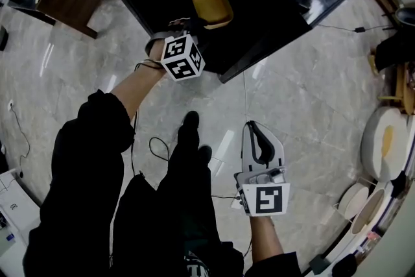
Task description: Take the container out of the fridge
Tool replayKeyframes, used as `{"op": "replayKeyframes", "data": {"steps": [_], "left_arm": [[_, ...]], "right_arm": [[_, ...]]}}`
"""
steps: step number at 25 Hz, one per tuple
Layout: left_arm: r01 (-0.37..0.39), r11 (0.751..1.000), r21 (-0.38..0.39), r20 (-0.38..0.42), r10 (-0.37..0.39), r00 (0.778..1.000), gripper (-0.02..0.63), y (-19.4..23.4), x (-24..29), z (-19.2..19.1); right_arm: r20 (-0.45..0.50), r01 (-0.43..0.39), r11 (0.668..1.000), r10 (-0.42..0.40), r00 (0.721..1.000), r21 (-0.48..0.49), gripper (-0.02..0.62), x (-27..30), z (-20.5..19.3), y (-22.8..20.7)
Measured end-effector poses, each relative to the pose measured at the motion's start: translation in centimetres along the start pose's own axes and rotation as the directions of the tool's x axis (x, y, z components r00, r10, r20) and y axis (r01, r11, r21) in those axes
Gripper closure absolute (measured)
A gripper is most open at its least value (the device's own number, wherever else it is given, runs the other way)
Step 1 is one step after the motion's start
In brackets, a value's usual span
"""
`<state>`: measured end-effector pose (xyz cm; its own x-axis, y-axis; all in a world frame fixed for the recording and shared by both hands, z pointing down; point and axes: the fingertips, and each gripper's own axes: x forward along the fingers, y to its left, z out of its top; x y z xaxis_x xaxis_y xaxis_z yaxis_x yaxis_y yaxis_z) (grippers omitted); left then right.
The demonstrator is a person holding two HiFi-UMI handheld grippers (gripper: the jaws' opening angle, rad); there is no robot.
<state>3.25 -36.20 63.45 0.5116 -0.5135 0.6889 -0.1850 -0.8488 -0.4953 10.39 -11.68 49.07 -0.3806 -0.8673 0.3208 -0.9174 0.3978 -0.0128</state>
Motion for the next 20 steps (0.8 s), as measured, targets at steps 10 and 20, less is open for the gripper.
{"op": "replayKeyframes", "data": {"steps": [10,20], "left_arm": [[0.048,0.997,0.065,-0.083,-0.042,0.996,0.445,0.1,2.6,-1.0],[0.073,0.989,0.131,-0.152,-0.053,0.987,0.462,0.1,4.7,-2.0]], "right_arm": [[0.012,0.045,0.999,-0.046,0.999,0.025,0.558,-0.1,0.3,-1.6],[0.014,0.066,0.998,-0.066,0.998,0.018,0.558,-0.2,-0.2,-2.8]]}}
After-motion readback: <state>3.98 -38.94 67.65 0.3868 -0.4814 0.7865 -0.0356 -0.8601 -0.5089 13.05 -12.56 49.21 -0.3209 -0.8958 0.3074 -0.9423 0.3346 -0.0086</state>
